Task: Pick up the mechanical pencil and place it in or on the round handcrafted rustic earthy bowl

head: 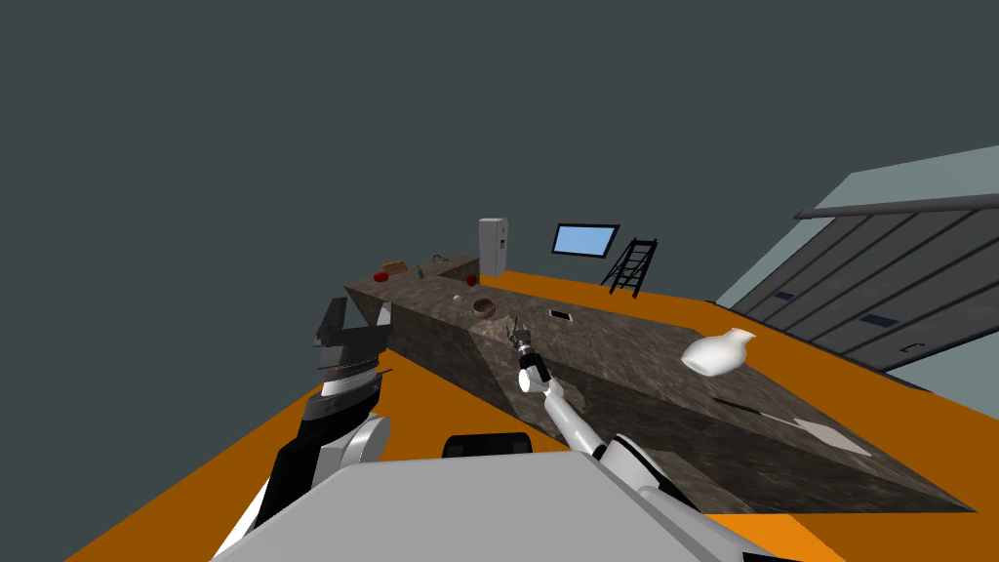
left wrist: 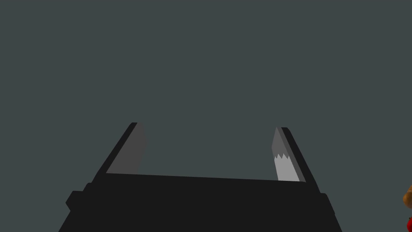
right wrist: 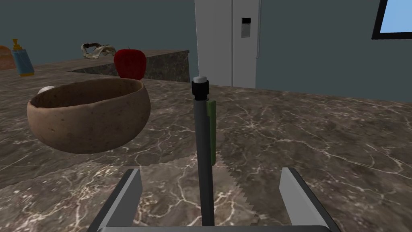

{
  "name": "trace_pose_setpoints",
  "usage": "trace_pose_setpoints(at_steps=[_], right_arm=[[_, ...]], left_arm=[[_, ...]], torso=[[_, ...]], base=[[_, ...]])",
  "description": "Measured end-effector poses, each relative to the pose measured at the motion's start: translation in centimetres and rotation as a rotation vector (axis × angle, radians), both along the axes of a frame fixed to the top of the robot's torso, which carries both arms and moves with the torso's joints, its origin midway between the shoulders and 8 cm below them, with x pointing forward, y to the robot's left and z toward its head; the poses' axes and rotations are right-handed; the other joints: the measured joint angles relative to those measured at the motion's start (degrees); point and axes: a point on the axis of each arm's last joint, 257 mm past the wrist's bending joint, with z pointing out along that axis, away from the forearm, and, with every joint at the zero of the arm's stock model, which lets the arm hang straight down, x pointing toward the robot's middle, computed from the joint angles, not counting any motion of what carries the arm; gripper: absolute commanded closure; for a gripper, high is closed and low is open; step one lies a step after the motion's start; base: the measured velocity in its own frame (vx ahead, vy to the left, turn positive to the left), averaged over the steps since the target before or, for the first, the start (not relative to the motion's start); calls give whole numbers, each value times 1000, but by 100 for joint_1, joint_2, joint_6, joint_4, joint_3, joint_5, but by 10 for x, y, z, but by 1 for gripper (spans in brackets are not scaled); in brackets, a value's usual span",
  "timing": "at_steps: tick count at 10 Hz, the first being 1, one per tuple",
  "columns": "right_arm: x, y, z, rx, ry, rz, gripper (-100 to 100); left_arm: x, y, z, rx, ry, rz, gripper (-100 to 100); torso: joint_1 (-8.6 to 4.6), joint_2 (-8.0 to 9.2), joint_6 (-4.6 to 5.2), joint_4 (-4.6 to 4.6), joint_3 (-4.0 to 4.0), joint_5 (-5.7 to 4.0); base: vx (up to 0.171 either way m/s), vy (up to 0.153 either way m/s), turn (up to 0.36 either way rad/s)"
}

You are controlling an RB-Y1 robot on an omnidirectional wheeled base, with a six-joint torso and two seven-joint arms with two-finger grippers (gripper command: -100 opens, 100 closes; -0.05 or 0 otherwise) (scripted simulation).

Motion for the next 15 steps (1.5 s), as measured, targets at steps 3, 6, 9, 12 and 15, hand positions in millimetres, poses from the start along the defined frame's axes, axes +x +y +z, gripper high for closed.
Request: trace_pose_setpoints(at_steps=[3,6,9,12,15], right_arm=[[0,0,0,0,-1,1,100],[0,0,0,0,-1,1,100],[-17,4,-5,-2,0,1,100],[-36,10,-7,-2,-1,-2,100],[-51,13,-9,-1,0,-6,100]], left_arm=[[0,0,0,0,0,0,0],[0,0,0,0,0,0,0],[0,0,0,0,0,0,0],[0,0,0,0,0,0,0],[0,0,0,0,0,0,0]], torso=[[-8,-10,2,-4,-7,-3],[-9,-12,2,-4,-8,-3],[-19,-27,1,-15,-20,-7],[-16,-23,0,-33,-28,-12],[-15,-26,1,-45,-35,-14]], base=[[0,0,0],[11,-4,10],[55,-33,31],[39,-22,19],[39,-21,23]])
